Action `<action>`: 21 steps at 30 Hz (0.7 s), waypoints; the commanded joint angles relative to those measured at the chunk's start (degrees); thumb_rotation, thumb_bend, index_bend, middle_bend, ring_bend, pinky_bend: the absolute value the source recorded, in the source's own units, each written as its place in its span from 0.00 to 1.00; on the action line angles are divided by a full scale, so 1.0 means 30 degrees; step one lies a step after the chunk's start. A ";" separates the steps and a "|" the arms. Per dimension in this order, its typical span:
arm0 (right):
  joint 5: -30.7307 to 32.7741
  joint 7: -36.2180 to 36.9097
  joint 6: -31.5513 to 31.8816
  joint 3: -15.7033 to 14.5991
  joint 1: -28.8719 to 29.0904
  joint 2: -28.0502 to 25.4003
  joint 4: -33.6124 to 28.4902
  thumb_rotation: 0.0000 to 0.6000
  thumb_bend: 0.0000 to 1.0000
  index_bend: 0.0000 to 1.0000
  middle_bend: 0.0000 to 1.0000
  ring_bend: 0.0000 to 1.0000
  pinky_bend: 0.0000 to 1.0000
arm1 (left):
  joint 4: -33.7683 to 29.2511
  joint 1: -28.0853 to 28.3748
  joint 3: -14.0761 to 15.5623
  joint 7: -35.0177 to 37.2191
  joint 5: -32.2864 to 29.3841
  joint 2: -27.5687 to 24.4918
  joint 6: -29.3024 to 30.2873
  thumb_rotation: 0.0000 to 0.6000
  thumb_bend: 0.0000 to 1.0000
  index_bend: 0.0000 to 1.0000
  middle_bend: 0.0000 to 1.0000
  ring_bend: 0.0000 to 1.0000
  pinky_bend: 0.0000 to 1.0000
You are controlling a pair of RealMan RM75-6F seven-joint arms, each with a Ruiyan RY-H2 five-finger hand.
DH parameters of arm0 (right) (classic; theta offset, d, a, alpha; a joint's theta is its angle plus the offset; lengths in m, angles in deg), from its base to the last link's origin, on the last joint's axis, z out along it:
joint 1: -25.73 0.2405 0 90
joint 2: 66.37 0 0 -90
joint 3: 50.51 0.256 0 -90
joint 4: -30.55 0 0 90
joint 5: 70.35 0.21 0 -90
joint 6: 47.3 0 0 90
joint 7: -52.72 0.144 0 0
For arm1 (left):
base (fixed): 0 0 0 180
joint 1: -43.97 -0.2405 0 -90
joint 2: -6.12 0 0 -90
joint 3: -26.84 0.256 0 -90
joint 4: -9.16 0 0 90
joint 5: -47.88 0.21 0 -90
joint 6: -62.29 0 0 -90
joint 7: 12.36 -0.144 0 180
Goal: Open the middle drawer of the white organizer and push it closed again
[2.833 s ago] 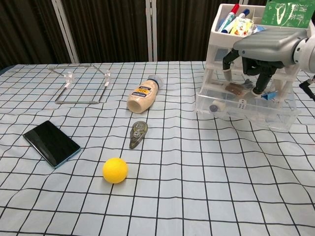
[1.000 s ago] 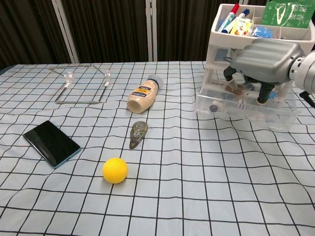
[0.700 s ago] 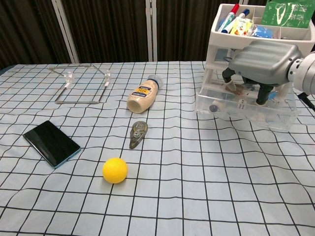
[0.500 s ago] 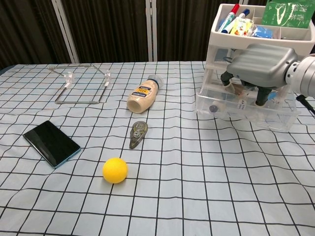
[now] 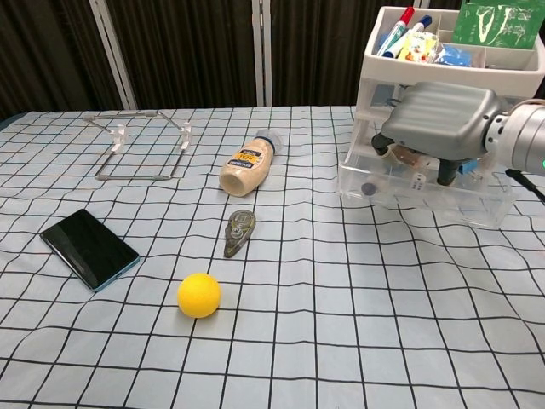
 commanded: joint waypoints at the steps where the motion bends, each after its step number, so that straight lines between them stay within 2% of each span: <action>1: -0.0609 -0.0301 0.0045 -0.0114 0.0192 0.0100 0.0470 1.00 0.00 0.50 1.00 1.00 0.78 | 0.0007 0.0003 0.0003 0.0010 -0.0004 0.0000 -0.0007 1.00 0.10 0.00 0.00 0.00 0.00; 21: -0.2115 0.0152 -0.0255 -0.0404 0.0356 -0.0074 0.1230 1.00 0.00 0.52 1.00 1.00 0.78 | -0.0018 0.0011 0.0056 -0.0012 0.0048 0.0004 -0.0012 1.00 0.10 0.00 0.00 0.00 0.00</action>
